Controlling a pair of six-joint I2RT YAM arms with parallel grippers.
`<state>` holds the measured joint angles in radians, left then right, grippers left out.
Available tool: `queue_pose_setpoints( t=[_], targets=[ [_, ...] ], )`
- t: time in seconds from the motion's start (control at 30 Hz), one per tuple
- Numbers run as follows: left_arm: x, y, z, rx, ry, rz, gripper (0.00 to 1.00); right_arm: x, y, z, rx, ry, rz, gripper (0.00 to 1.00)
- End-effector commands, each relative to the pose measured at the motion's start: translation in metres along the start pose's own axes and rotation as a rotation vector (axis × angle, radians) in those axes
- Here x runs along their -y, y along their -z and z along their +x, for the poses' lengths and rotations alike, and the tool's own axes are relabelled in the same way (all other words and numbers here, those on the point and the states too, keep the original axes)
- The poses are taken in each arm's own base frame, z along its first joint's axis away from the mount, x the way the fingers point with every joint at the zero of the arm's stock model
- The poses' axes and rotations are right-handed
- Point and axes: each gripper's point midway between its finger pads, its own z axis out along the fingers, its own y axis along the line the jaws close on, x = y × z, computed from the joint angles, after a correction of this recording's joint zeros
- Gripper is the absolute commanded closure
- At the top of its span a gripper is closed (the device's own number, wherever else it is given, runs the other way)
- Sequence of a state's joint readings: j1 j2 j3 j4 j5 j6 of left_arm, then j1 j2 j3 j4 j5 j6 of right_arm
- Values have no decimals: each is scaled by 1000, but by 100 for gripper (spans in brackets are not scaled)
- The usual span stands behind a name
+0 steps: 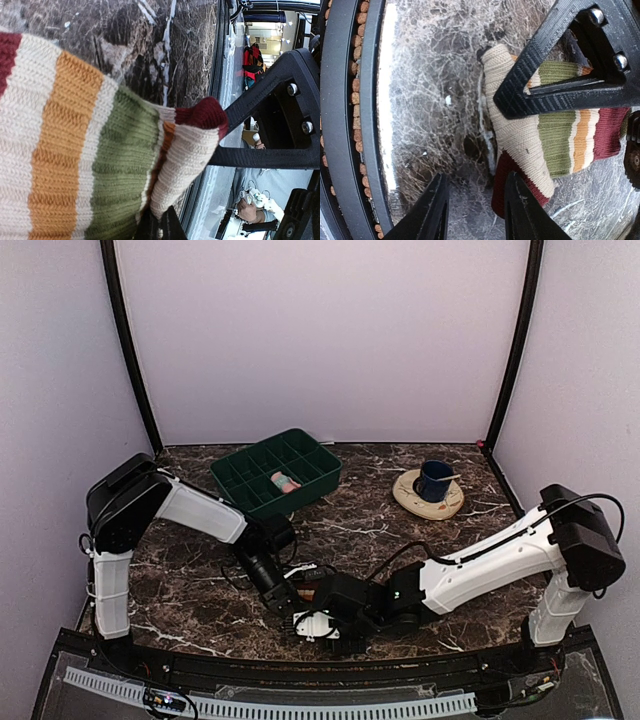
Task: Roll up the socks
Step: Roll the sock at the center of the board.
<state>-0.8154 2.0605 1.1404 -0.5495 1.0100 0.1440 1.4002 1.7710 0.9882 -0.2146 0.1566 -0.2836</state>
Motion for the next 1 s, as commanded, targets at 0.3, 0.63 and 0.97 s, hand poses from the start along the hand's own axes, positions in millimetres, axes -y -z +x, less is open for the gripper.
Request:
queue_pose_setpoints(
  t=[0.3, 0.63, 0.97],
  targets=[
    [-13, -2, 8, -34, 23, -33, 100, 15, -5, -10, 12, 7, 12, 65],
    [-12, -2, 7, -35, 18, -30, 100, 23, -12, 8, -28, -21, 3, 64],
    [-13, -1, 7, -39, 19, -39, 100, 27, -19, 23, -80, -18, 1, 64]
  ],
)
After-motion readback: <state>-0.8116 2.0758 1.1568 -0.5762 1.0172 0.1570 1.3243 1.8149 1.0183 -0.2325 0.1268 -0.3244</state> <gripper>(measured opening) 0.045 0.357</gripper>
